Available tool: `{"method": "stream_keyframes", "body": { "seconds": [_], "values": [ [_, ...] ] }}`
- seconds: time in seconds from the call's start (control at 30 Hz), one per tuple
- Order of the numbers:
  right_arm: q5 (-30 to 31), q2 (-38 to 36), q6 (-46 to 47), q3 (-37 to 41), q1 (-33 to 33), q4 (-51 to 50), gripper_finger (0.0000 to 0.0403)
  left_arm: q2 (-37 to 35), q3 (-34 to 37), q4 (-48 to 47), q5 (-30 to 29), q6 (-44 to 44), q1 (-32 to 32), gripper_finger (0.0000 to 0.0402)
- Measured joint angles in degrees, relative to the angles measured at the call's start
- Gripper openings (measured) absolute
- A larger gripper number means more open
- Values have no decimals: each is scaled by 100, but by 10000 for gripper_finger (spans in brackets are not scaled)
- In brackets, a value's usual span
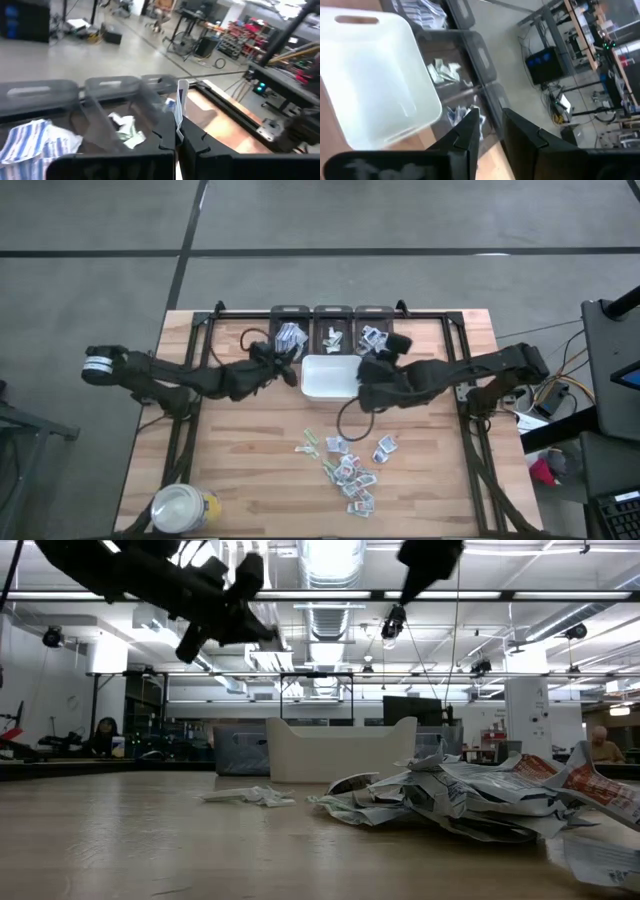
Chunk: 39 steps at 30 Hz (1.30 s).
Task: Pick & Place First Aid Supplies
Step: Put the white alcohol pad into the right black bin
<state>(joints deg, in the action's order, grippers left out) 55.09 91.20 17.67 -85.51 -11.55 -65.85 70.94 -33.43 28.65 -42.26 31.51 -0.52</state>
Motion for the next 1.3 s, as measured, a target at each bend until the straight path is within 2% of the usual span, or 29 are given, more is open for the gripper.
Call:
{"method": "stream_keyframes", "body": {
  "seconds": [0.2, 0.33, 0.5, 0.7, 1.0, 1.3],
  "values": [
    [-76, -1024, -46, 1029, -5, 434, 59, 0, -155, -961, 810, 657, -915, 0],
    [-617, -1807, -512, 1761, 1, 1290, 49, 65, -371, -1735, 1248, 1040, -1478, 0],
    [-1343, -2723, -1292, 2675, -6, 2764, 44, 182, -706, -2086, 1754, 1027, -1979, 0],
    [-1514, -3665, -1296, 3528, -4, 3623, 43, 467, -1206, -2111, 2122, 671, -2255, 0],
    [-1617, -4612, -949, 4257, -2, 3826, 43, 1710, -2504, -2196, 3060, 268, -2403, 0],
    [-1620, -4870, -732, 4618, -4, 3825, 43, 3135, -4189, -2614, 4185, -17, -2404, 0]
  ]
}}
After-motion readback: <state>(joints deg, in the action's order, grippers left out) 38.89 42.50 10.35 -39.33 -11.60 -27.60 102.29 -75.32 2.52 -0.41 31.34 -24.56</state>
